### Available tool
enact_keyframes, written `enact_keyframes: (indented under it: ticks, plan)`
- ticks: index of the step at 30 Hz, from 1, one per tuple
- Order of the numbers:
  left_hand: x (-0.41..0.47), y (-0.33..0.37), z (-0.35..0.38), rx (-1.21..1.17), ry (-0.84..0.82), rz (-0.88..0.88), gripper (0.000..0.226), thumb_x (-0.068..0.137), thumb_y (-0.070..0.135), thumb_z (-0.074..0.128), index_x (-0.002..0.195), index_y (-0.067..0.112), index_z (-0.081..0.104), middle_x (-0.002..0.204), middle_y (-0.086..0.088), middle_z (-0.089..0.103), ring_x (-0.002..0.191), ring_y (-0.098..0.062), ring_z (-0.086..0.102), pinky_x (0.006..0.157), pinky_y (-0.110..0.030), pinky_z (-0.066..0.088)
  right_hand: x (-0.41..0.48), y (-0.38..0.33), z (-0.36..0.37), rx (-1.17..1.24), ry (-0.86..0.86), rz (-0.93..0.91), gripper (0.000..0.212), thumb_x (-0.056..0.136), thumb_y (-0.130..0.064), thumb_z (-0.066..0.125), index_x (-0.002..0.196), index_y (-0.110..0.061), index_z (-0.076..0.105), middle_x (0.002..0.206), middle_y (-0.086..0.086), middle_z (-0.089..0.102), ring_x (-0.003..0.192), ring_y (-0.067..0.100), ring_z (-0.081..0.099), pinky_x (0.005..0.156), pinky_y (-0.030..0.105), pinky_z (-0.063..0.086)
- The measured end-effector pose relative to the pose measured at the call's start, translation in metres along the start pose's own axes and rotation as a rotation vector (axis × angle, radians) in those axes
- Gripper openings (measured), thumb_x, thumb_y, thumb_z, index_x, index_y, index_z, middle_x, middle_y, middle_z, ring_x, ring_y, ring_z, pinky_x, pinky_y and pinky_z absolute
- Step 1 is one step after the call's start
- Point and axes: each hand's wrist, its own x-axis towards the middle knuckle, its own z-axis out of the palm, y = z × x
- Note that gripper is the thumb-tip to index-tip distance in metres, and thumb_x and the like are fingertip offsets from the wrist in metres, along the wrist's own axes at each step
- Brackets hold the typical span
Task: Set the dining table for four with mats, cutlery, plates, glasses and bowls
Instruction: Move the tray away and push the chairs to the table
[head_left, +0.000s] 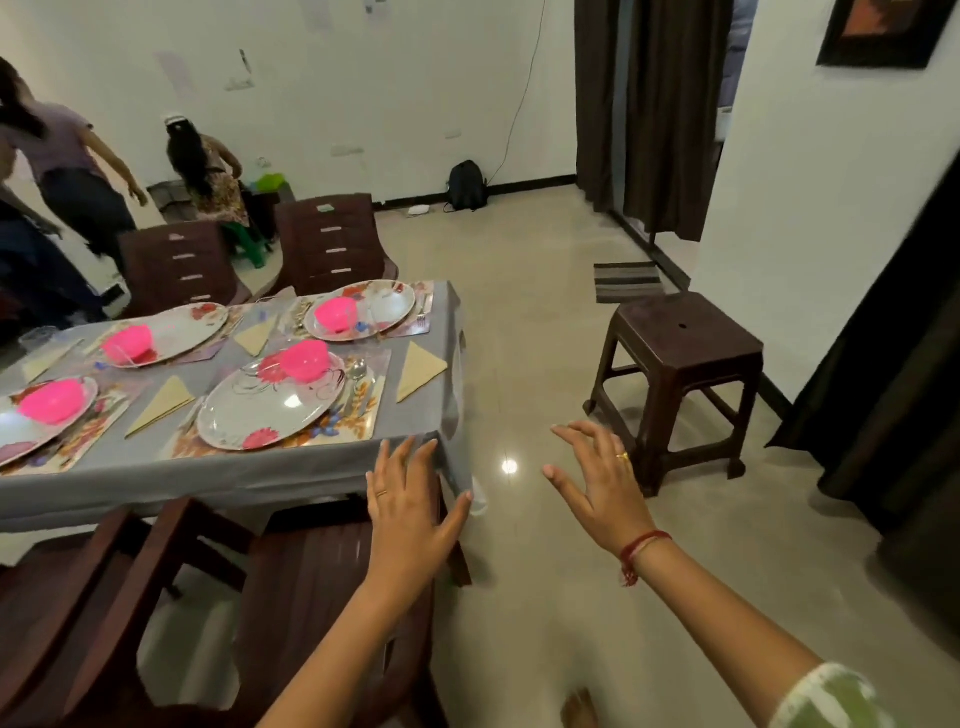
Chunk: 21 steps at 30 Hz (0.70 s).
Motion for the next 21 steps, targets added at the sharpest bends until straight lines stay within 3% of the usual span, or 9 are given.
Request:
enact_keyframes:
  ticks: [6,11,15,21]
  plan:
    - [0.136,-0.002,0.055,-0.064,0.023,-0.130,0.081,0.077,0.068,0.037,0.142,0.019,0.035,0.152,-0.008,0.025,0.146,-0.027,0.003,0.115,-0.048,0.008,0.136,0.077,0.014,-0.026,-0.182,-0.066,0.080,0.079,-0.080,0.016,0.137,-0.030,0.041,0.140,-0.002,0.036,0.130,0.017,0.031,0.103,0.035,0.032]
    - [0.247,-0.010,0.099,-0.025,0.063,-0.177,0.078,0.078,0.064,0.039,0.139,0.016,0.039,0.148,-0.011,0.031,0.144,-0.031,0.011,0.115,-0.050,0.013,0.246,0.125,0.029,0.018,-0.162,-0.090,0.077,0.082,-0.077,0.020,0.136,-0.027,0.043,0.138,-0.002,0.038,0.128,0.016,0.032,0.100,0.030,0.031]
    - [0.323,-0.018,0.143,-0.028,0.044,-0.227,0.080,0.077,0.069,0.035,0.142,0.023,0.032,0.154,-0.006,0.023,0.146,-0.026,0.004,0.115,-0.044,0.005,0.331,0.174,0.055,0.049,-0.177,-0.109,0.075,0.083,-0.076,0.022,0.136,-0.026,0.042,0.137,-0.001,0.038,0.128,0.016,0.032,0.102,0.035,0.034]
    - [0.460,-0.041,0.210,-0.008,0.118,-0.332,0.084,0.074,0.068,0.035,0.140,0.016,0.038,0.149,-0.012,0.029,0.142,-0.031,0.015,0.114,-0.042,0.009,0.493,0.253,0.097,0.049,-0.221,-0.171,0.079,0.082,-0.077,0.019,0.134,-0.023,0.046,0.134,0.001,0.040,0.125,0.020,0.037,0.102,0.033,0.029]
